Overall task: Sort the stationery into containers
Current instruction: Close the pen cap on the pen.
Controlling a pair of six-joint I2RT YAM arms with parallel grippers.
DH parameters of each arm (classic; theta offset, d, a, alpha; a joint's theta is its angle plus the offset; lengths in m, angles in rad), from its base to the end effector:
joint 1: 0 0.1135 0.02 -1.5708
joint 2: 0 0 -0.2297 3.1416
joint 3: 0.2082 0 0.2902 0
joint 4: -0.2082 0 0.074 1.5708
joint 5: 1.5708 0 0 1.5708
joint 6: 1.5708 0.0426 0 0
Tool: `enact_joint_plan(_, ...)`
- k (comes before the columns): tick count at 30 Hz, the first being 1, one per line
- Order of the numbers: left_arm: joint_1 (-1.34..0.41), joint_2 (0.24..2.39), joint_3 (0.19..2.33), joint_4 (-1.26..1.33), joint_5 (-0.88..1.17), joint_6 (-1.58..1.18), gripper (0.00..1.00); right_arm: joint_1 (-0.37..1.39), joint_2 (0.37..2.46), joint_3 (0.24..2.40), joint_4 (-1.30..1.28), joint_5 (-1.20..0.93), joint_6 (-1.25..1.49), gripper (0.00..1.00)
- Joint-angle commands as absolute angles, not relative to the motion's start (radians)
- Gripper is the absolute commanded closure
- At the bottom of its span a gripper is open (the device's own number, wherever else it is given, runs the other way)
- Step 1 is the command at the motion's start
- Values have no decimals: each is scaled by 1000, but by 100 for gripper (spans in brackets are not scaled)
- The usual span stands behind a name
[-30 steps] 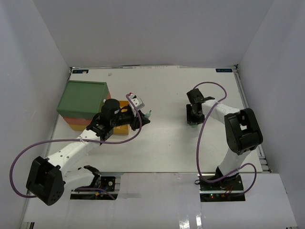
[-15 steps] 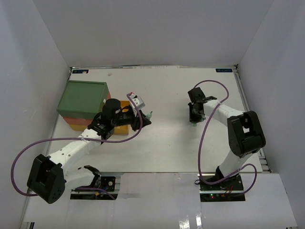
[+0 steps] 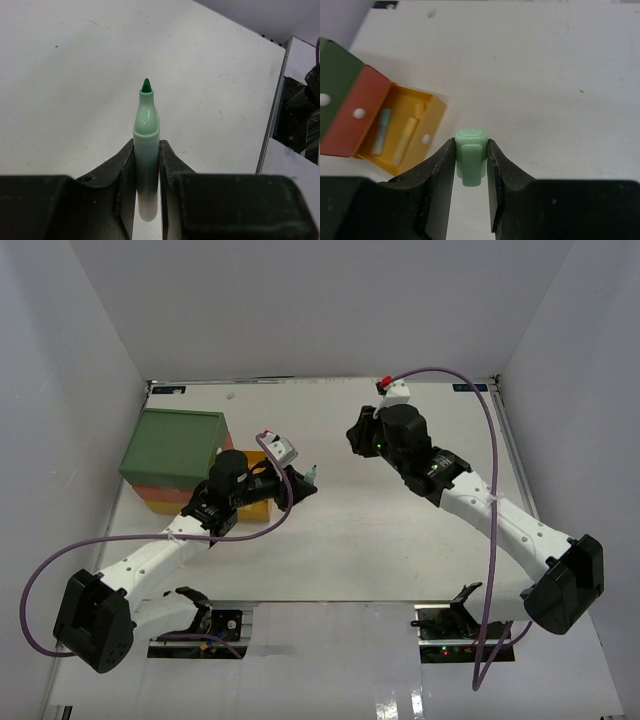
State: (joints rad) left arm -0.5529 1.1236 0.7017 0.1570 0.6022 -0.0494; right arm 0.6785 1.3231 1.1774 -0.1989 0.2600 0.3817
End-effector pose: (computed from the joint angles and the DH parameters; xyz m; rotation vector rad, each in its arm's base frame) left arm 0.2508 -0.1831 0.2305 0.8851 1.6797 -0.9669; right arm 0.2885 0.2185 0.3154 -0.1094 1.9280 0.4671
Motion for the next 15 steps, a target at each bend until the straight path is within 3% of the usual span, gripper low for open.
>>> enact_joint_plan(1,-557,1066,672,221,505,-87,100,782,1315,1215,7,356,436,87)
enact_joint_plan(15,-557,1028,655,235,407,-90,100,1002,1387,1249,196,495,402,87)
